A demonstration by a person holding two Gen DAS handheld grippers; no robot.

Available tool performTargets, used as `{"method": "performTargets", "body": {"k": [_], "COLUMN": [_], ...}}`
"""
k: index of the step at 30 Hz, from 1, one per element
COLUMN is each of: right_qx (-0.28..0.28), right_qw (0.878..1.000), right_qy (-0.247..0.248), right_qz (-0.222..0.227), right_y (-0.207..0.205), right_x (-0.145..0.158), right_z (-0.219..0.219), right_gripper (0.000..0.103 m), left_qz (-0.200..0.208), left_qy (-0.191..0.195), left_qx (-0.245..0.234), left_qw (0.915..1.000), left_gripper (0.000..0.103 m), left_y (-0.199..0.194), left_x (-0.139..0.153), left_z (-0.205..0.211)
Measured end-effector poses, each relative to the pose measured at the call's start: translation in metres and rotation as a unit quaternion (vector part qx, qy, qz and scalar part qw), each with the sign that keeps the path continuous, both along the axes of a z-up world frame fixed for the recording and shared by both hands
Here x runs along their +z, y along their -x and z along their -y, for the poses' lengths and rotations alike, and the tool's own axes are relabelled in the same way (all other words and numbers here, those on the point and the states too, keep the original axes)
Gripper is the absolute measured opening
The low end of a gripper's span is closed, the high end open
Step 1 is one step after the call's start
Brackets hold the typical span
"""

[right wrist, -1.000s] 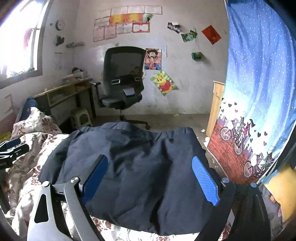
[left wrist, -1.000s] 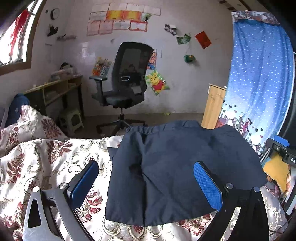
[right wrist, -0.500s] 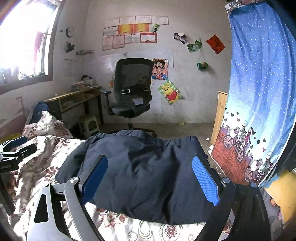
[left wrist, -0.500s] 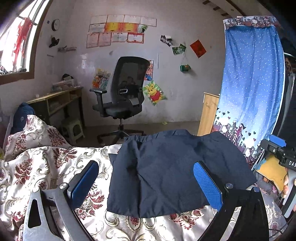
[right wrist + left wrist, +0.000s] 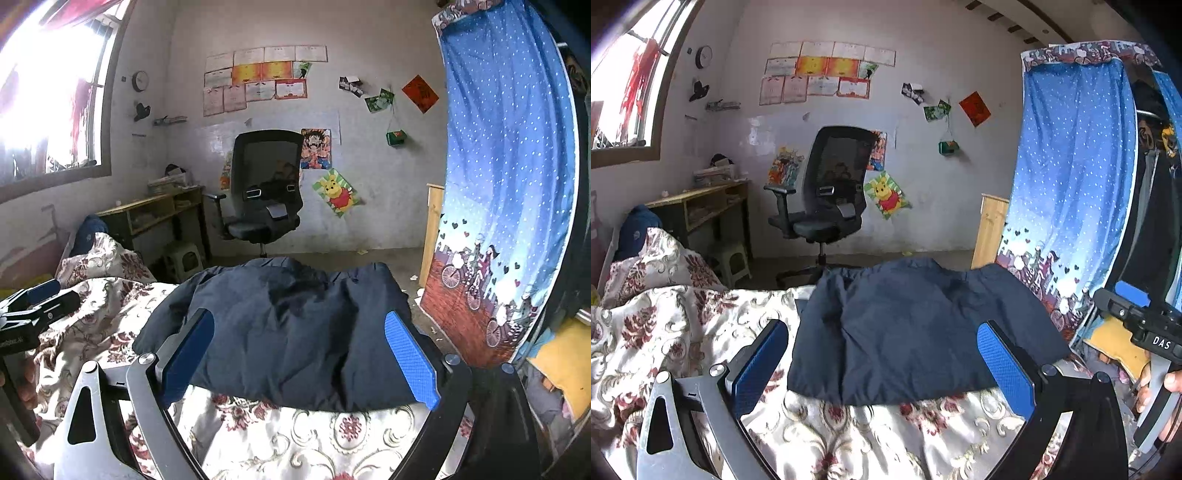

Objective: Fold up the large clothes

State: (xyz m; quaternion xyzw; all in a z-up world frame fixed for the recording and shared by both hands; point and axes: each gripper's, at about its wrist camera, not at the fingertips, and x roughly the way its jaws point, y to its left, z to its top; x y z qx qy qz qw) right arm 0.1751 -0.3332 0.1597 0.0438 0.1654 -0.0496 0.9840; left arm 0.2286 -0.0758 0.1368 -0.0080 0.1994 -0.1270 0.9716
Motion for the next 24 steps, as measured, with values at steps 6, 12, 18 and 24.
{"method": "performTargets", "body": {"k": [6,12,18,24], "right_qx": [-0.013,-0.018,-0.011,-0.018], "right_qw": [1.000,1.000,1.000,1.000], "right_qy": [-0.001,-0.016,-0.011,0.017], "right_qz": [0.009,0.015,0.010,0.018], "right_y": [0.037,0.067,0.096,0.124], "right_x": [-0.001,-0.007,-0.025,-0.035], "right_z": [-0.005,-0.007,-0.014,-0.023], "right_gripper": [0.092,0.092,0.092,0.093], "left_qz": [-0.021,-0.031,-0.041,-0.040], "left_qy": [-0.005,0.006,0.008,0.018], "left_qx": [0.004,0.019,0.028,0.031], "left_qw": [0.9998,0.9993,0.9987,0.9986], "left_gripper": [0.103,0.103,0.103,0.103], "left_y": [0.028,0.056,0.087,0.107], "left_x": [-0.015,-0.021,-0.029,-0.037], "left_z": [0.001,-0.005,-0.007,-0.007]}}
